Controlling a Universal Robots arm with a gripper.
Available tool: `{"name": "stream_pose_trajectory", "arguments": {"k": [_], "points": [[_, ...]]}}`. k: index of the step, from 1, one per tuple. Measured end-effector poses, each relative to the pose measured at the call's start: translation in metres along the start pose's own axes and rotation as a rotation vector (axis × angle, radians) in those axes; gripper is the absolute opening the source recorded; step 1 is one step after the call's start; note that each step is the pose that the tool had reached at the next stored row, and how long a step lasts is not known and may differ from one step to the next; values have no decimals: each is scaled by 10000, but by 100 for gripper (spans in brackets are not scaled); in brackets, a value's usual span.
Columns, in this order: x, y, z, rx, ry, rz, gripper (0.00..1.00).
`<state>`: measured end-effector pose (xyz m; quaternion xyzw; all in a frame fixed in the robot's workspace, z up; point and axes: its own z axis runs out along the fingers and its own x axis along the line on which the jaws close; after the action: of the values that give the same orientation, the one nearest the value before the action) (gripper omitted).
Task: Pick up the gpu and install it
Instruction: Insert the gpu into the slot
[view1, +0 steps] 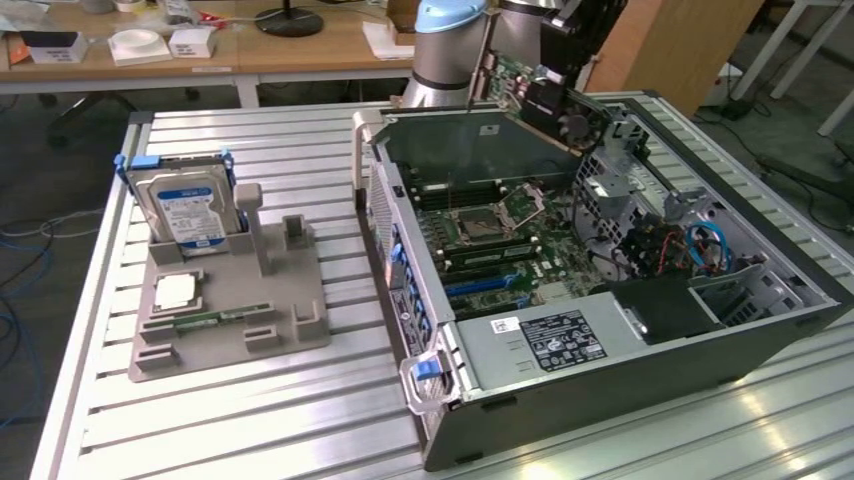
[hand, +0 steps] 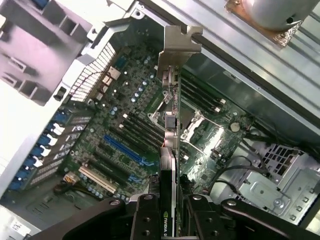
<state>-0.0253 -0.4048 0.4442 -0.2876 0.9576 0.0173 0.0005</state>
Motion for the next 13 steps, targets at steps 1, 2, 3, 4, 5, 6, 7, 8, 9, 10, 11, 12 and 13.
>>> {"name": "stream_pose_trajectory", "arguments": {"k": [1, 2, 3, 4, 5, 6, 7, 8, 9, 10, 11, 12, 13], "points": [[0, 0, 1, 43, -68, -99, 26], [0, 0, 1, 74, -130, -190, 26], [0, 0, 2, 82, -190, -269, 26], [-1, -1, 2, 51, -235, -324, 26], [-1, -1, 10, 31, -253, -340, 26], [0, -2, 19, 20, -259, -343, 26], [1, -3, 25, 19, -258, -359, 26], [1, -3, 28, 18, -254, -423, 26], [1, -4, 30, 15, -249, -571, 26], [1, -4, 33, 9, -245, -750, 26], [1, -4, 36, 5, -240, -929, 26], [1, -4, 38, 0, -234, -1120, 26], [1, -5, 40, -4, -228, -1300, 26]]}}
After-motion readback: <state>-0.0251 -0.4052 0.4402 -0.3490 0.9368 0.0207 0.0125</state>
